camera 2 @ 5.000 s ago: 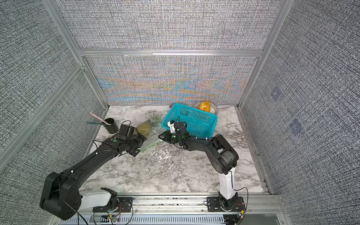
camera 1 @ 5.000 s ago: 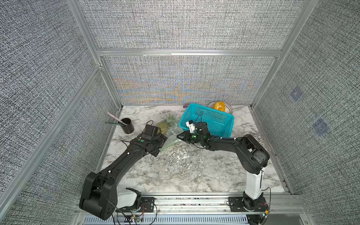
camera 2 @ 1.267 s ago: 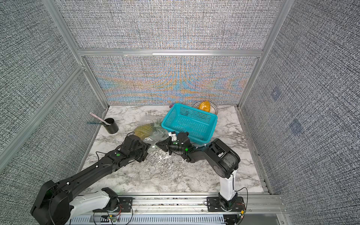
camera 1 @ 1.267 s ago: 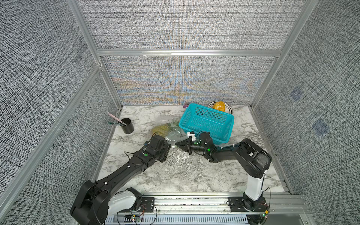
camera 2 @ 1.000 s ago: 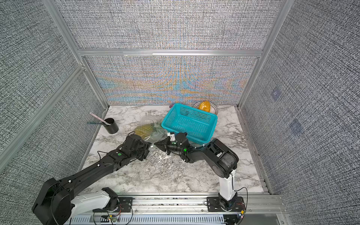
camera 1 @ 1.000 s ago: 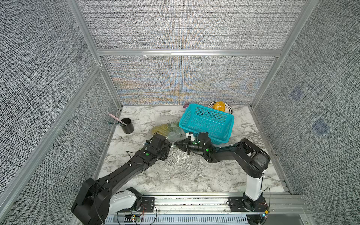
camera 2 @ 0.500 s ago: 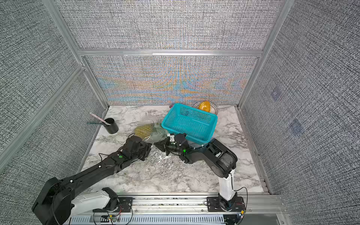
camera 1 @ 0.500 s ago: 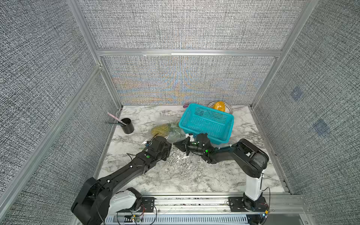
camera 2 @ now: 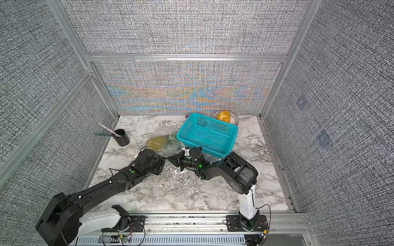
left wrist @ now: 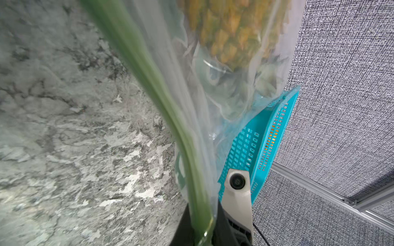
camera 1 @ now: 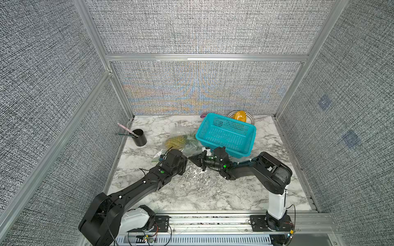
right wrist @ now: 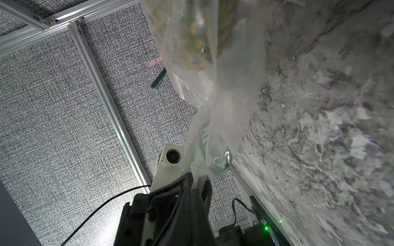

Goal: Open the zip-top bag and take out the pineapple
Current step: Unzip the zipper on the zipper food storage bag.

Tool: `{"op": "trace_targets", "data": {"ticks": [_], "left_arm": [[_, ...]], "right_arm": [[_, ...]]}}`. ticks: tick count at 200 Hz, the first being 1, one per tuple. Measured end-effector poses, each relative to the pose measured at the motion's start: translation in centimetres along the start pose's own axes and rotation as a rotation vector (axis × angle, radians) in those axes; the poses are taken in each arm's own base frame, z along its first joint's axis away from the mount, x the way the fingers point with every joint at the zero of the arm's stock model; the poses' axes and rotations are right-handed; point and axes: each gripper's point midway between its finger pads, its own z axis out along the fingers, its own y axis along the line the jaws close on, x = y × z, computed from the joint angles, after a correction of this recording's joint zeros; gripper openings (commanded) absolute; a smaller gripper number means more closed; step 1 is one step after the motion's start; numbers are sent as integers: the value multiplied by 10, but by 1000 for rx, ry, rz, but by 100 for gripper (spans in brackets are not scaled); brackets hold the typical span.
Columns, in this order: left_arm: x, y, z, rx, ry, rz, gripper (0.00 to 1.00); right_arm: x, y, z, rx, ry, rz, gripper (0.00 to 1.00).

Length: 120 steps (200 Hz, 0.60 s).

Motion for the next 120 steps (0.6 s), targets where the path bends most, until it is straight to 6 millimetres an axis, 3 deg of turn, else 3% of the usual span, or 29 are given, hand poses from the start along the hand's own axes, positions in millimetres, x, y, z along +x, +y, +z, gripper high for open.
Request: {"op": "trace_targets", "data": {"ticks": [120], "left_arm": [[-2,-3,-16,-16,-14,54,15]], "right_arm": [[8,5,-7,-21,18,-13,0]]}}
